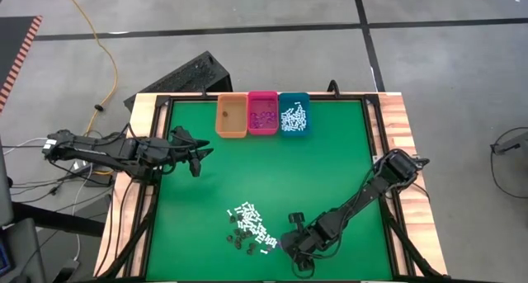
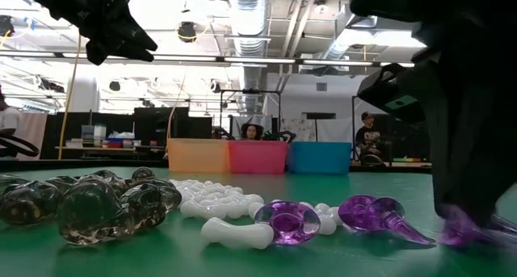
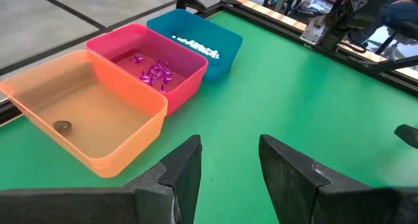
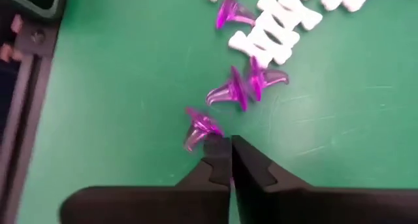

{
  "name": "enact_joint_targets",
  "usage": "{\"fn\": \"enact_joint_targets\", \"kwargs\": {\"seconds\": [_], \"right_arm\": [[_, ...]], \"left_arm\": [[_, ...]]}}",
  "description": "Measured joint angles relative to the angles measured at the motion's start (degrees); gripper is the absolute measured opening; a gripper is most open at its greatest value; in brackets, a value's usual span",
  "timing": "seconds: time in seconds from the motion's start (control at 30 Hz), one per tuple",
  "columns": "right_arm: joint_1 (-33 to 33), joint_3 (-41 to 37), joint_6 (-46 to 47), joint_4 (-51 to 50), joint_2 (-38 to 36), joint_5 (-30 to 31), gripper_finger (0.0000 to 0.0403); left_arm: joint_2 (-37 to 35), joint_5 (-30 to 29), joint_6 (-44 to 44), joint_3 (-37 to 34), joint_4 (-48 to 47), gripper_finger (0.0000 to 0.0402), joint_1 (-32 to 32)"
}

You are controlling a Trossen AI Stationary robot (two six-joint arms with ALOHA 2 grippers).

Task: Sort Halloween decoration
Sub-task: Put the violet witch hat toy into the red bin

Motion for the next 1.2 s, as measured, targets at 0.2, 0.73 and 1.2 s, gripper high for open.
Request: {"fn": "enact_joint_targets", "kwargs": {"seconds": [0.2,0.73,1.2], "right_arm": [[-1.86,-0.13,0.73,-4.00,-1.60,-0.37,0.0017],[-19.23,-0.24,-21.59,-12.91,-9.65,1.37,0.0017],[-47.51,-0.20,-43.64,7.95,-12.79,1.27,0.0017]], "left_arm": [[-0.02,0.02,0.00,0.00,0.02,0.0144,0.02],[0.00,-1.16,0.40,0.00,0.15,0.0144,0.02],[0.00,-1.87,0.37,0.01,0.17,0.0144,0.02]]}}
